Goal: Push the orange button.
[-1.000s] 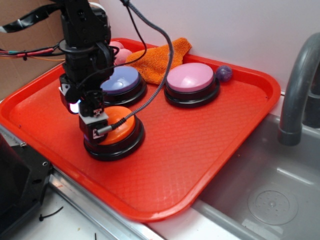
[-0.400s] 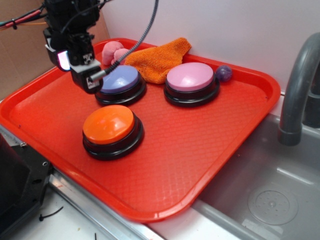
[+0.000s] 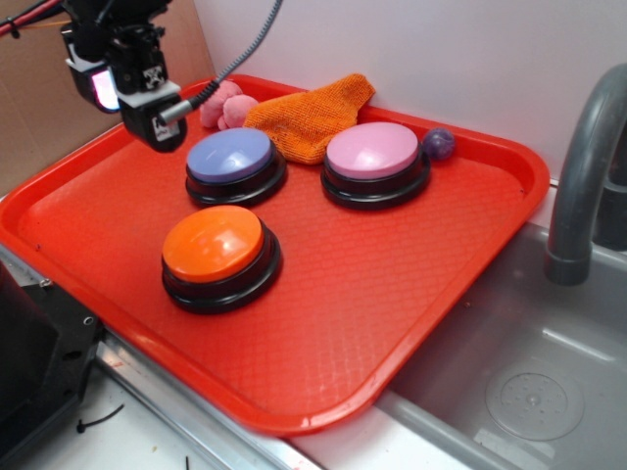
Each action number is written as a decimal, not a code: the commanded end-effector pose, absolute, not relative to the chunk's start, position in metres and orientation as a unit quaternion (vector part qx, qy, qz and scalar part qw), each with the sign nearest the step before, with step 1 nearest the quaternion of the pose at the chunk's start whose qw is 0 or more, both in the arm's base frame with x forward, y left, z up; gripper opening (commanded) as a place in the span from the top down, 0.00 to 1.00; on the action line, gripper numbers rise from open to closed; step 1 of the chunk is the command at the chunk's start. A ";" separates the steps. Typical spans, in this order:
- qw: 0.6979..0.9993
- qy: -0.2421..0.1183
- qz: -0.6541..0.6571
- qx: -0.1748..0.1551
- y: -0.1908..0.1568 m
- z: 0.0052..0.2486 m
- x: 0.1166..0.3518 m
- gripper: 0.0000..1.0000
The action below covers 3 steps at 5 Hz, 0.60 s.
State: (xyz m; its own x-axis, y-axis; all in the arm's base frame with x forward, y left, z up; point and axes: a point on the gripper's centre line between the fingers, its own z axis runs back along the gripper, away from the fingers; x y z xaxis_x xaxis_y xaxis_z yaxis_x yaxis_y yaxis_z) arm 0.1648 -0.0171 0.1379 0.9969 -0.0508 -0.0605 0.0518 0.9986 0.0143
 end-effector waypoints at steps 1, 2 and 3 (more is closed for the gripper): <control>1.000 -0.001 -0.010 0.007 -0.013 0.165 0.168 0.00; 1.000 -0.004 -0.007 0.007 -0.012 0.171 0.167 0.00; 1.000 -0.010 -0.004 0.003 -0.010 0.178 0.165 0.00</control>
